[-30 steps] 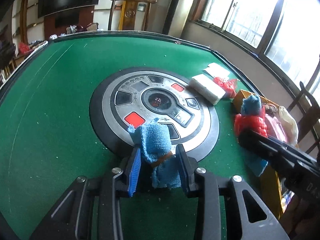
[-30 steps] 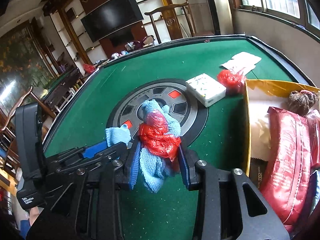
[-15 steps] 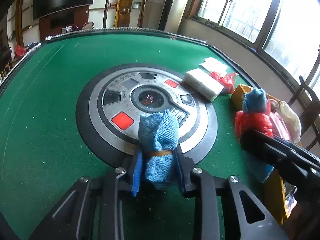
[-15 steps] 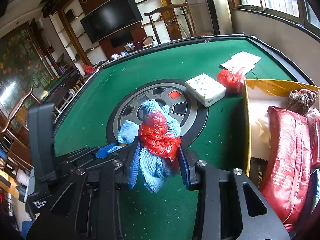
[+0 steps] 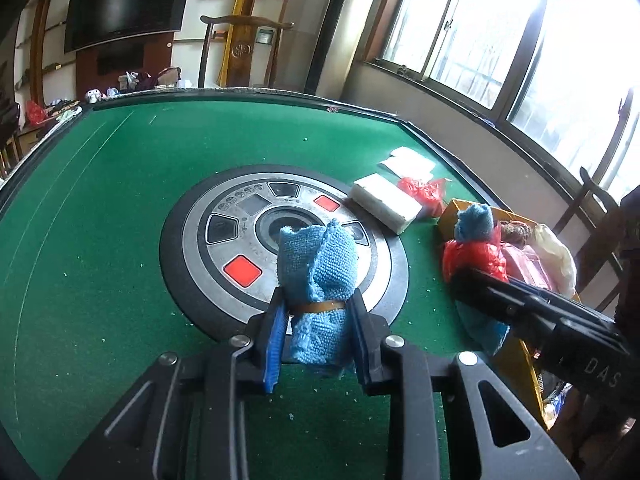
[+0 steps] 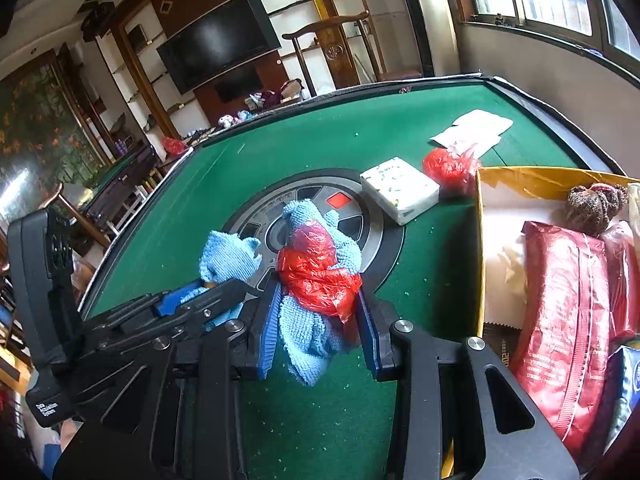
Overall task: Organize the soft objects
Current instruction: 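Carry both items over the tray and open both grippers to release them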
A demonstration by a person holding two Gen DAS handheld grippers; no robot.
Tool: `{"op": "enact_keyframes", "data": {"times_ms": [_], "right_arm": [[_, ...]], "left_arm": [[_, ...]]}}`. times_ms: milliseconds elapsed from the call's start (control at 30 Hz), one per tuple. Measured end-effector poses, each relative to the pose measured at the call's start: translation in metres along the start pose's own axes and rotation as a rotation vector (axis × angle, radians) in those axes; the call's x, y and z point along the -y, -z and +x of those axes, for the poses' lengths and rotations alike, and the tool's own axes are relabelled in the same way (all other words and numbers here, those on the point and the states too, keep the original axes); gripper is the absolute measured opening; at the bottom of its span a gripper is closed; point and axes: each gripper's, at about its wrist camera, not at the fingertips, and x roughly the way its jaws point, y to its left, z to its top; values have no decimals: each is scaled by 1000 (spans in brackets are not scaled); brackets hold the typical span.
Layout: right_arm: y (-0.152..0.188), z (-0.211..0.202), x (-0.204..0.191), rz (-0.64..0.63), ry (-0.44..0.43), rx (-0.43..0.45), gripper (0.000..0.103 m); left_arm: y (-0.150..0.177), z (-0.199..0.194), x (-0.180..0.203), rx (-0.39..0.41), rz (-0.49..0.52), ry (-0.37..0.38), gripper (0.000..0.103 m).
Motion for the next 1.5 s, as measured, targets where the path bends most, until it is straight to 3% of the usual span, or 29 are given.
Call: {"op": "enact_keyframes", "data": {"times_ms": [233, 433, 833, 1100, 1333, 1500], "right_arm": [[-4, -5, 6, 18, -1, 13, 34], [-10, -17, 23, 64, 12, 48, 34], [-24, -75, 128, 307, 173, 154, 34], [-19, -93, 188, 422, 278, 124, 34], [-18, -88, 192, 395, 280, 53, 34], [-18, -89, 191, 390, 308, 43, 36]], "left_arm": [[0, -1, 3, 3, 2, 28, 29], [3, -10, 20, 21, 27, 111, 29], [13, -29, 97, 0, 112, 287, 30], [25, -19, 168, -69, 212, 390, 30], [42, 0, 206, -136, 288, 417, 31], [47, 0, 210, -139, 303, 420, 33]]}}
